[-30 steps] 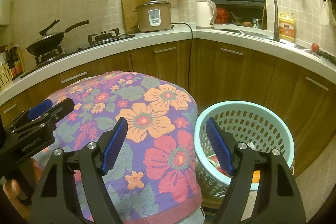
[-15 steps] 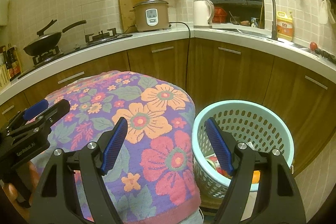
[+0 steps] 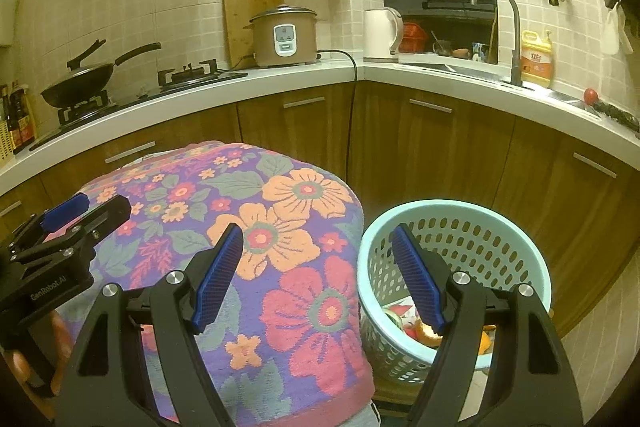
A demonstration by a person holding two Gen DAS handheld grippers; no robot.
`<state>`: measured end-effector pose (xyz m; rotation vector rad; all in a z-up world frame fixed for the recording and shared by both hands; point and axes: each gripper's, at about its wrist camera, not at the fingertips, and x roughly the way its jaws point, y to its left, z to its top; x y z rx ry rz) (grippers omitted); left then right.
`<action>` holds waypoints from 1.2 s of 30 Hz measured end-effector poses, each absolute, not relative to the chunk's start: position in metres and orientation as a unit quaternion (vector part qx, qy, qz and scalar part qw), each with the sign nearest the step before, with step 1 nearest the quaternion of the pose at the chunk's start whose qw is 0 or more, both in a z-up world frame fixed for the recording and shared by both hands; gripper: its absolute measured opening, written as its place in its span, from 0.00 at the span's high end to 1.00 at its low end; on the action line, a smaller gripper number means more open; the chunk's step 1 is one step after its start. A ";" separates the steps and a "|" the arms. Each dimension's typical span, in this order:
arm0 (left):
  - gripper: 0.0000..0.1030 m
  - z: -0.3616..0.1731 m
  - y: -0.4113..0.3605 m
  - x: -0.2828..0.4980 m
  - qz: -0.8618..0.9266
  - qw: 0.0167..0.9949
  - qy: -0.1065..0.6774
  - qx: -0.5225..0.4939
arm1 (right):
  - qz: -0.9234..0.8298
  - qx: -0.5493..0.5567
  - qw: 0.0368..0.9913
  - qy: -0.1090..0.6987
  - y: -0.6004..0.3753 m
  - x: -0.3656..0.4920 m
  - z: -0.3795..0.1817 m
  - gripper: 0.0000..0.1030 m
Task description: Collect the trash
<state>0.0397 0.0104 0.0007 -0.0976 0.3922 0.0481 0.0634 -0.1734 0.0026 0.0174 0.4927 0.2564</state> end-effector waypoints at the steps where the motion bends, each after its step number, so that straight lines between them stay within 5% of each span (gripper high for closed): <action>1: 0.19 0.001 0.010 0.039 0.023 0.980 0.194 -0.047 | 0.126 0.007 0.962 0.242 -0.173 0.063 0.003 0.29; 36: 0.18 0.004 0.012 0.040 0.018 0.980 0.192 -0.039 | 0.123 -0.008 0.964 0.237 -0.165 0.060 0.004 0.29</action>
